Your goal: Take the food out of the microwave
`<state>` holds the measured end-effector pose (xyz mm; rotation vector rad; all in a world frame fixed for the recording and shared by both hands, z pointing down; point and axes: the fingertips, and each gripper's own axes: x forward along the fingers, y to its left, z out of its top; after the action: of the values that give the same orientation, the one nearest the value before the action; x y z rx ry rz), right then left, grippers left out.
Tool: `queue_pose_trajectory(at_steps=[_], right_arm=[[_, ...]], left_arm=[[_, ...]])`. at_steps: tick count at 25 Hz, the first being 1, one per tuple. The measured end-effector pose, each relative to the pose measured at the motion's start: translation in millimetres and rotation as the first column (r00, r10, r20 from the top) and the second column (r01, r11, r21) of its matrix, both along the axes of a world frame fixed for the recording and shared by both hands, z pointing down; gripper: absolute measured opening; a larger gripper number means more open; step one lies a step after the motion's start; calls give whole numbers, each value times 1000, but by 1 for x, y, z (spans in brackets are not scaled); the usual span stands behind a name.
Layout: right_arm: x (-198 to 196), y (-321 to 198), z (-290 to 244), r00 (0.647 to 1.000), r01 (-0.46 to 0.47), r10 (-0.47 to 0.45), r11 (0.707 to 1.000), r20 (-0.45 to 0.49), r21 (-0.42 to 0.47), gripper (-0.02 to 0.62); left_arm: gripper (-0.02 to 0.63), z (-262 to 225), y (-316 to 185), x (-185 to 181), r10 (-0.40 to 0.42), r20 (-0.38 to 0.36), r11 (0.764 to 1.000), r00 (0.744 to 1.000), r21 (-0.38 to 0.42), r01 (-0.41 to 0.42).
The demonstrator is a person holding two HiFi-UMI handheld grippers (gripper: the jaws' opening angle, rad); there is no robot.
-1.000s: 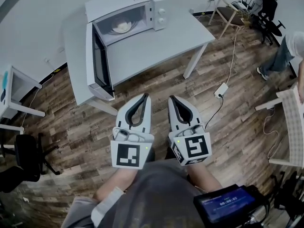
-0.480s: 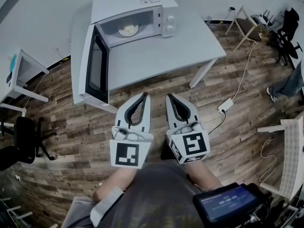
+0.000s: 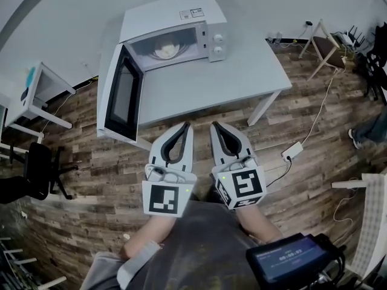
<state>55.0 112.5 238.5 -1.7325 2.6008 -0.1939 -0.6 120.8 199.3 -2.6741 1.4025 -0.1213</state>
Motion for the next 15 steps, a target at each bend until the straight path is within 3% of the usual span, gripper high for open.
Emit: queue_pose_trajectory(at_steps=[9,15], right_arm=[[-4,-33,7,999,50,-50,999,1,-7,6],[2,-75,9,999,34,-35,999,-23,-12,6]], left_arm=[[8,8,-33,-3,-48,1,999,999,-14,48],[8,12,-79,3,-36,-28,999,999,-18,36]])
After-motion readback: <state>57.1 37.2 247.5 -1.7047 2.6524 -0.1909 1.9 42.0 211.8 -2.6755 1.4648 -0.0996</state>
